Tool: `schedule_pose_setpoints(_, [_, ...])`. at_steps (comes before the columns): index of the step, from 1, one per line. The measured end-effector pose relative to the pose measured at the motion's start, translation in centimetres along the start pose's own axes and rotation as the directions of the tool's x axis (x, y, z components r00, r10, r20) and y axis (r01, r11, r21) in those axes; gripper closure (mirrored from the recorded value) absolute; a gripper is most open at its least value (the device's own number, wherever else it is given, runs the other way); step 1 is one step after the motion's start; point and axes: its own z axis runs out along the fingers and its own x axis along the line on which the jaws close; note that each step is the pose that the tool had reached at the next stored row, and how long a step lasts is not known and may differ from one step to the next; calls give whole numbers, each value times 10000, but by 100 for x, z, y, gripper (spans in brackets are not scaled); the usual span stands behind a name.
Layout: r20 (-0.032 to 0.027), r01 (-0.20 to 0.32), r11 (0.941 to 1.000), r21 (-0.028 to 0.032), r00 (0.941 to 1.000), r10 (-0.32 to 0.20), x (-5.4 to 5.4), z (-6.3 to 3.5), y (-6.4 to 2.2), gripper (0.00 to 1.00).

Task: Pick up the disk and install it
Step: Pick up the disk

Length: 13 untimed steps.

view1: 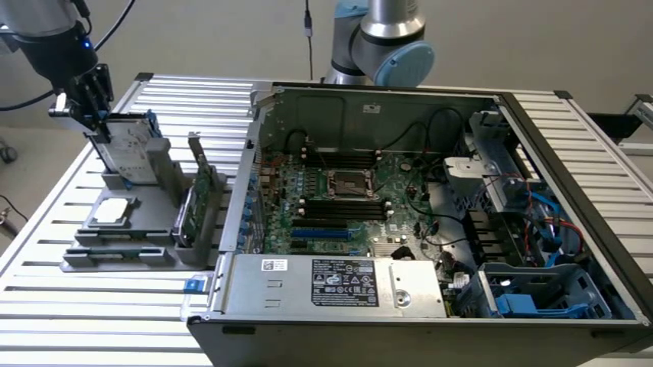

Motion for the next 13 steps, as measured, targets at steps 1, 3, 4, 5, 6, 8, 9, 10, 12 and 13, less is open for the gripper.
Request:
schedule_pose_setpoints(1, [-9, 0, 10000, 0, 10000, 0, 0, 1, 1, 67])
schedule_pose_setpoints(3, [-21, 0, 10000, 0, 10000, 0, 0, 3, 2, 67])
schedule_pose_setpoints(4, [-23, -1, 10000, 0, 10000, 1, 0, 5, 2, 67])
schedule_pose_setpoints(5, [-23, -1, 10000, 1, 10000, 1, 0, 6, 3, 67])
schedule_pose_setpoints(6, [-24, -3, 10000, 1, 10000, 3, 0, 8, 4, 67])
schedule_pose_setpoints(8, [-24, -11, 10000, 1, 10000, 11, 0, 11, 4, 67])
schedule_pose_setpoints(9, [-24, -16, 10000, 1, 10000, 16, 0, 12, 5, 67])
schedule_pose_setpoints(10, [-23, -19, 10000, 3, 10000, 19, 0, 13, 5, 67])
schedule_pose_setpoints(12, [-23, -22, 10000, 7, 10000, 22, -1, 13, 7, 67])
schedule_pose_setpoints(13, [-24, -23, 10000, 13, 10000, 23, -1, 13, 8, 67])
